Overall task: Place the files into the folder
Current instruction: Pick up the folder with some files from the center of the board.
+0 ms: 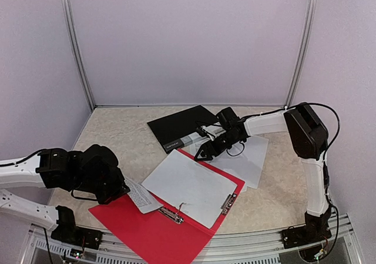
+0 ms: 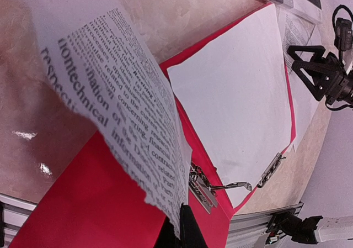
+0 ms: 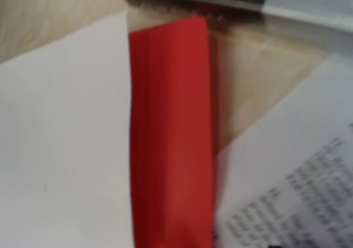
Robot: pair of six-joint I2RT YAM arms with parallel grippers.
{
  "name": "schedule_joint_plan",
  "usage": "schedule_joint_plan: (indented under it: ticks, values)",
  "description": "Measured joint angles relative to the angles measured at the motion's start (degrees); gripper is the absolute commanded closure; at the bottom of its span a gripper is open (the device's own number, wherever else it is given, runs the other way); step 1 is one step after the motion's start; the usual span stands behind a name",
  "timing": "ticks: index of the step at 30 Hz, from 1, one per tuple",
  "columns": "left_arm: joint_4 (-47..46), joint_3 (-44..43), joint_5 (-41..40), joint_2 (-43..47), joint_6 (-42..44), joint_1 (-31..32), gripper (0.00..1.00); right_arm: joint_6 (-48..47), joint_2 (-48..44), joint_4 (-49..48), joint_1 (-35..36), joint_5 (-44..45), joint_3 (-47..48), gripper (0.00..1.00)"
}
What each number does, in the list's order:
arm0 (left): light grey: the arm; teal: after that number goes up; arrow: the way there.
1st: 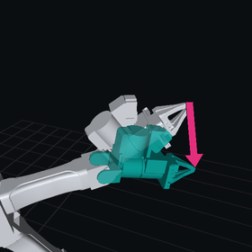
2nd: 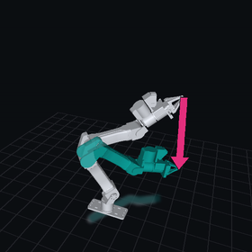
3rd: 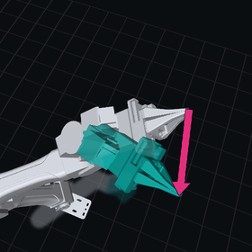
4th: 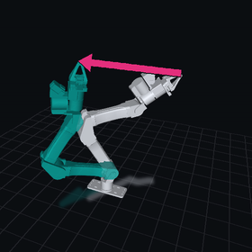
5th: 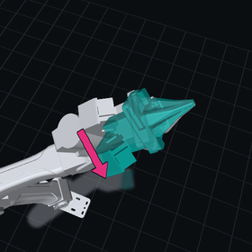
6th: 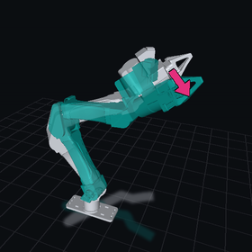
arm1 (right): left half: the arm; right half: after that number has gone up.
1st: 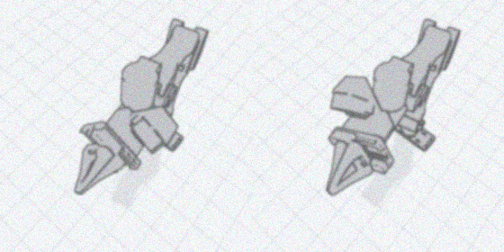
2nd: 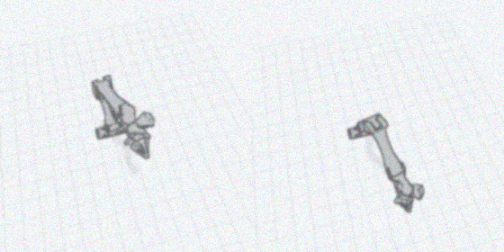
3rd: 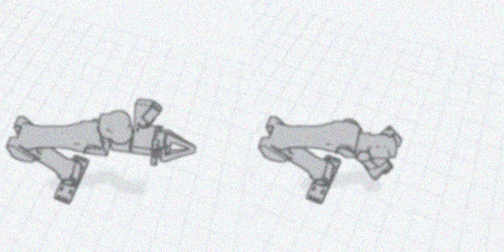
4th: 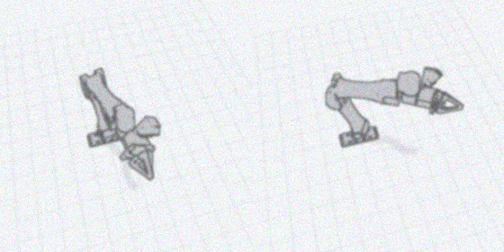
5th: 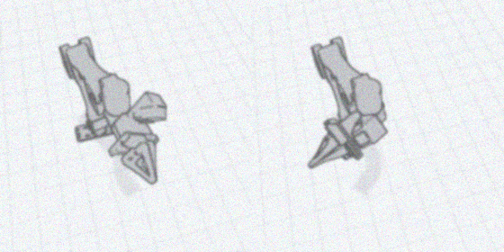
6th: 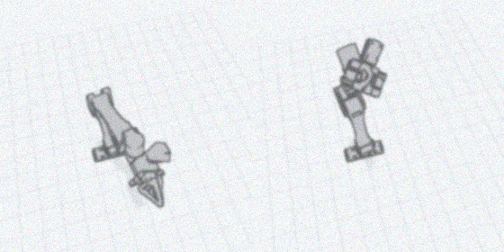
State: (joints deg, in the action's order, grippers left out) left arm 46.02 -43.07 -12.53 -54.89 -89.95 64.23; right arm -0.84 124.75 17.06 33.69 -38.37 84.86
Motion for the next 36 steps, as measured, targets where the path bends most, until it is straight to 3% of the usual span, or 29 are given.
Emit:
schedule_joint_plan:
  ticks: [16, 36]
  values:
    - [0.02, 0.15, -0.85, 0.02, -0.31, 1.46, 1.0, 5.81, -3.19, -6.82, 0.94, -7.48, -9.99, 0.41]
    - [8.81, 1.9, -2.51, 2.78, -2.43, 2.78, 1.0, 14.51, -5.31, -7.3, 1.03, -12.28, -14.32, 0.63]
